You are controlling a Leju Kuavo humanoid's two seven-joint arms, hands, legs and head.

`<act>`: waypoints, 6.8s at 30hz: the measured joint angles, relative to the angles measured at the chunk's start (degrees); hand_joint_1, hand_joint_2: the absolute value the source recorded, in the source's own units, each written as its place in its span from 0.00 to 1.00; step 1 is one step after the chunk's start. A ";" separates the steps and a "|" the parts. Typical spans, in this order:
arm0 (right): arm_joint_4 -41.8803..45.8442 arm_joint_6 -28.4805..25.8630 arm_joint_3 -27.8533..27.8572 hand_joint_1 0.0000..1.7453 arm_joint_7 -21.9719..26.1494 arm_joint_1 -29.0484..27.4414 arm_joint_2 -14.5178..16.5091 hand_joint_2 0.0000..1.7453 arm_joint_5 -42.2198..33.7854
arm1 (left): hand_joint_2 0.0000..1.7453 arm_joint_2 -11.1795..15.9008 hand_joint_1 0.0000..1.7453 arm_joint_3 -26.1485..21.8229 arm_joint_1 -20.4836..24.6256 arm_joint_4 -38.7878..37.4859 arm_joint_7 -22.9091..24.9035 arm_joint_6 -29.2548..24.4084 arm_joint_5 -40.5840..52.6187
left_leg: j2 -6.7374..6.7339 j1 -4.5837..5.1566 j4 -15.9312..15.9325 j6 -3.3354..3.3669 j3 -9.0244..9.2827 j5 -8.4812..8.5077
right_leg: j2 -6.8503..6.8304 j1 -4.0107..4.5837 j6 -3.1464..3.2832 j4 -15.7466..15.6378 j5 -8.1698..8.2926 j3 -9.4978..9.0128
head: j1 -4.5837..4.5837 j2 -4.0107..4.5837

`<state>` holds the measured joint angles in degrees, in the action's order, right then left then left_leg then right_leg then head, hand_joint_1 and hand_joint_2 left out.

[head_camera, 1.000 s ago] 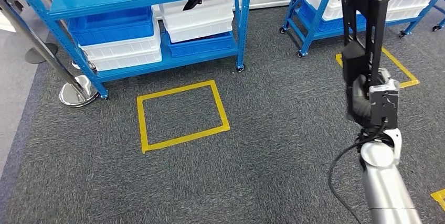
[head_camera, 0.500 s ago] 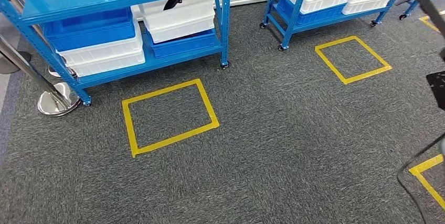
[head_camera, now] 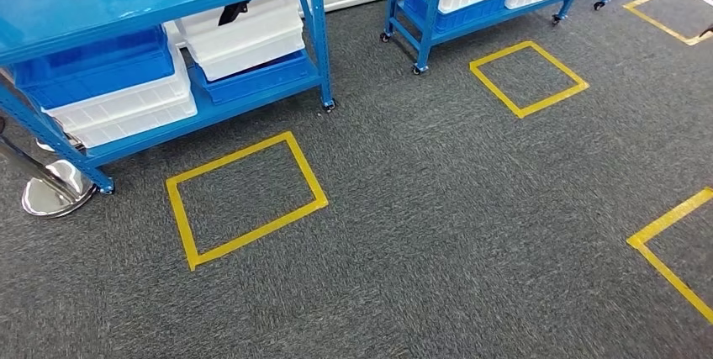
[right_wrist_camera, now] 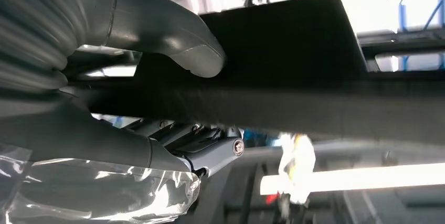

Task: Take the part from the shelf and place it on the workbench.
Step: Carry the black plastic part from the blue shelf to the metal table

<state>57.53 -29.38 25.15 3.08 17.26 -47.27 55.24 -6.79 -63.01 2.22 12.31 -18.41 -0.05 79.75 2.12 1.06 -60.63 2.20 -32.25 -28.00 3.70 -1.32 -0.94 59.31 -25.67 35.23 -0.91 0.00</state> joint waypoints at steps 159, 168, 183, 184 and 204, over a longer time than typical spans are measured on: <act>7.76 -1.51 11.98 1.00 -3.14 -15.02 7.67 1.00 6.24 | 0.00 -1.25 0.00 -0.57 0.44 -0.01 0.84 -0.41 2.54 | -1.57 0.79 4.63 1.63 2.82 0.74 | -0.50 -0.87 -1.74 1.79 -0.53 1.59 | 0.26 0.00; 7.20 -1.40 11.31 1.00 -3.89 -13.25 7.83 1.00 6.70 | 0.00 -1.23 0.00 -0.65 0.35 -0.01 1.23 -0.41 2.52 | -5.47 0.77 2.93 0.70 1.50 0.21 | -6.04 -1.09 -2.78 1.93 -1.43 -0.87 | 0.38 0.00; 6.85 -1.41 10.93 1.00 -4.34 -11.82 7.72 1.00 7.65 | 0.00 -1.21 0.00 -0.75 0.32 -0.01 1.45 -0.32 2.49 | -0.37 0.37 -2.04 0.40 -0.51 -1.34 | -0.45 -0.46 -0.03 0.37 -0.50 -0.47 | 0.31 0.00; 6.64 -1.43 10.74 1.00 -4.50 -11.52 7.78 1.00 7.95 | 0.00 -1.19 0.00 -0.84 0.35 -0.01 1.66 -0.32 2.46 | 0.21 0.51 0.43 0.61 0.57 -0.57 | 0.03 -0.56 -0.28 0.33 -0.34 -0.38 | 0.30 0.00; -0.67 -6.51 3.97 1.00 -6.67 -10.66 15.47 1.00 13.53 | 0.00 -1.54 0.00 -1.89 1.00 -0.01 3.30 -0.60 2.41 | -5.31 0.48 0.78 -0.89 0.34 -0.95 | -4.60 -0.94 -0.51 -0.14 -0.82 -1.17 | 0.37 0.00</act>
<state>56.86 -35.89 29.11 -3.58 6.61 -31.80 68.77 -8.34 -64.90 3.23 12.31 -15.12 -0.65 82.16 -3.20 1.54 -59.84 1.31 -31.91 -28.95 -0.91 -2.25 -1.45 59.16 -26.50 34.06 -0.54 0.00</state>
